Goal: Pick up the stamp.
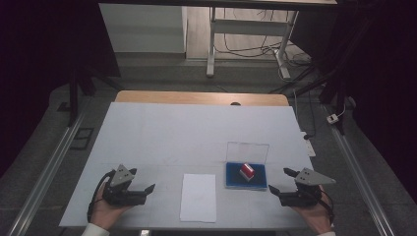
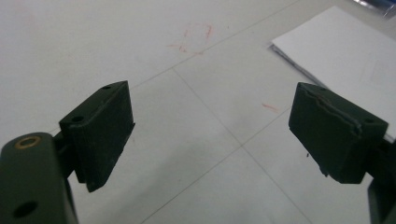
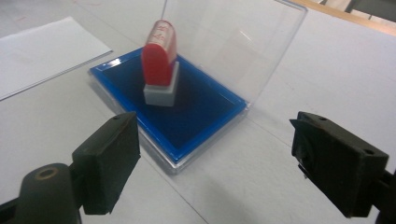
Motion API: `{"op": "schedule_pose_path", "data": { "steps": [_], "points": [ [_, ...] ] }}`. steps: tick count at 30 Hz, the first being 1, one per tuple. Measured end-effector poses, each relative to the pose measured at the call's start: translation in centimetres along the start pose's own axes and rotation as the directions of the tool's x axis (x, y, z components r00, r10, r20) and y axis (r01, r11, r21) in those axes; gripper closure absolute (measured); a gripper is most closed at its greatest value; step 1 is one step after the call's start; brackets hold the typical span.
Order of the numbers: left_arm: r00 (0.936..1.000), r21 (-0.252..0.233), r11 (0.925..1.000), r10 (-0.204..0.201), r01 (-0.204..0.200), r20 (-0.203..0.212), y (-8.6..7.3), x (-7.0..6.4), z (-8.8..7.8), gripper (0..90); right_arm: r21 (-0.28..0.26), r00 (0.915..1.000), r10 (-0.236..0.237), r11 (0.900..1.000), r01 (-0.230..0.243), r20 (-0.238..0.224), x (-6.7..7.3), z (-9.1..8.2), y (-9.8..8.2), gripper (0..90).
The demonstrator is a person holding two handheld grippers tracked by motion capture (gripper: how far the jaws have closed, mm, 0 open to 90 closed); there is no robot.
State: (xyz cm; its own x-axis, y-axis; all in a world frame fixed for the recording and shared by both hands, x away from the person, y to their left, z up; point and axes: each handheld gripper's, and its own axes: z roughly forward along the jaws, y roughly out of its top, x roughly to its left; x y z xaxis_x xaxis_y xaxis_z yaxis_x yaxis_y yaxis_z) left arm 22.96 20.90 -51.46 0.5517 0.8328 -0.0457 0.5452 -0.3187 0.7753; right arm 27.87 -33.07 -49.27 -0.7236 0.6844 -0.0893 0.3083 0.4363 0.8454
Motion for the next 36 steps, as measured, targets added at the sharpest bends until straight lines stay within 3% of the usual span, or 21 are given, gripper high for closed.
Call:
{"op": "schedule_pose_path", "data": {
  "steps": [13, 19, 36],
  "points": [
    [0.9996, 0.008, 0.9997, 0.021, -0.021, 0.020, 0.0, 0.4, 0.0, 14.9, 0.002, 0.9991, 0.021, 1.000, -0.021, 0.036, -0.1, 0.2, 0.3, 18.8],
    [0.9996, 0.019, 0.9997, 0.016, -0.017, 0.022, 0.0, 0.8, 0.1, 15.2, 0.023, 0.9994, 0.024, 0.999, -0.025, 0.024, 0.0, 0.4, 0.3, 20.2],
    [0.9997, 0.010, 0.9997, 0.023, -0.023, 0.010, 0.5, 0.3, -0.3, 15.3, -0.011, 0.9994, 0.033, 0.999, -0.033, 0.014, 0.2, -0.4, 1.8, 22.4]
  ]
}}
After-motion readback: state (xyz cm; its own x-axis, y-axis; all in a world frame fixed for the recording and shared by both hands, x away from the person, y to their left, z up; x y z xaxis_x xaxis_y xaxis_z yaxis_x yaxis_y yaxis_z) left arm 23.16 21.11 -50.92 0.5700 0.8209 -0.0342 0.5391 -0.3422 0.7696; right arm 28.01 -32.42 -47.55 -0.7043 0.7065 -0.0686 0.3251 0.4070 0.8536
